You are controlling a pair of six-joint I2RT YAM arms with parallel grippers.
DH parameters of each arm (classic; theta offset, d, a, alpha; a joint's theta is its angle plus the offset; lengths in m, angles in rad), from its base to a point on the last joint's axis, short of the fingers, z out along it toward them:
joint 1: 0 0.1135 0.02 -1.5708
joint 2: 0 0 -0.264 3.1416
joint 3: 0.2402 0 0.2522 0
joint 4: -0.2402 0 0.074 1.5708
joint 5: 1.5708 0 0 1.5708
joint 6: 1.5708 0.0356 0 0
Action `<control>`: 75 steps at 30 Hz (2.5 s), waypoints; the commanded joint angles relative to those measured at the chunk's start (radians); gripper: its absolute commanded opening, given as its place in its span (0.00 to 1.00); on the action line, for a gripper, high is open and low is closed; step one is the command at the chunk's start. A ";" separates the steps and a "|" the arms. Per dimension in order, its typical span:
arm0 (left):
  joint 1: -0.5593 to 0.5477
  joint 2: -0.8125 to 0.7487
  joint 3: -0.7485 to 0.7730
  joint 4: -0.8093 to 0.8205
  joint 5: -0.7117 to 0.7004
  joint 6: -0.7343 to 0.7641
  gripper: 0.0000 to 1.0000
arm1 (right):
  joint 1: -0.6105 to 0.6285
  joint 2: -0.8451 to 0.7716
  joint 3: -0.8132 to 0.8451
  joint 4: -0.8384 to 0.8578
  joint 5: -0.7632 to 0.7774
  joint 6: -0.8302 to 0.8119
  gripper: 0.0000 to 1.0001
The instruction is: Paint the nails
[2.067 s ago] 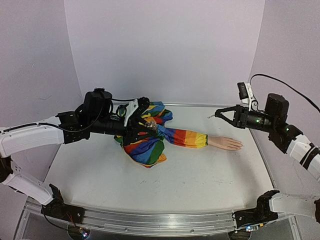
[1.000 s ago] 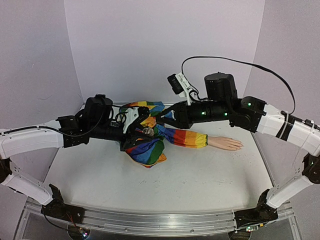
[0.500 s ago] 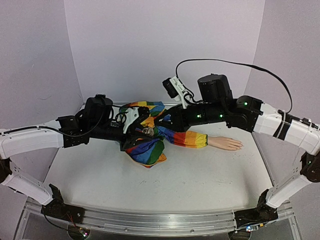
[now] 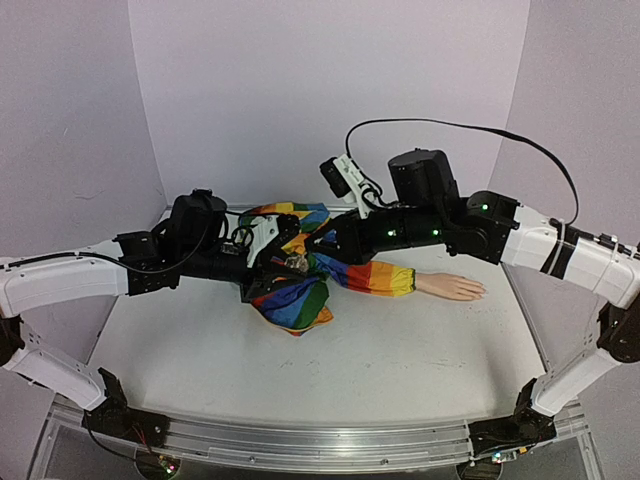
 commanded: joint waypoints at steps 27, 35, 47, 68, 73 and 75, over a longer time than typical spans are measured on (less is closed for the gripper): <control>-0.010 -0.011 -0.001 0.023 -0.012 0.016 0.00 | 0.027 0.052 0.057 0.002 0.005 -0.016 0.00; -0.012 -0.012 -0.003 0.023 -0.022 0.023 0.00 | 0.027 0.134 0.135 -0.109 -0.010 -0.008 0.02; -0.017 -0.023 -0.005 0.023 -0.072 0.021 0.00 | 0.027 0.212 0.182 -0.201 -0.004 0.135 0.20; 0.011 0.031 0.034 0.027 0.323 -0.085 0.00 | -0.104 -0.092 -0.149 0.188 -0.362 -0.072 0.88; 0.019 0.059 0.055 0.027 0.451 -0.125 0.00 | -0.131 -0.039 -0.149 0.259 -0.515 -0.070 0.72; 0.019 0.061 0.058 0.027 0.479 -0.128 0.00 | -0.131 -0.024 -0.146 0.275 -0.550 -0.066 0.70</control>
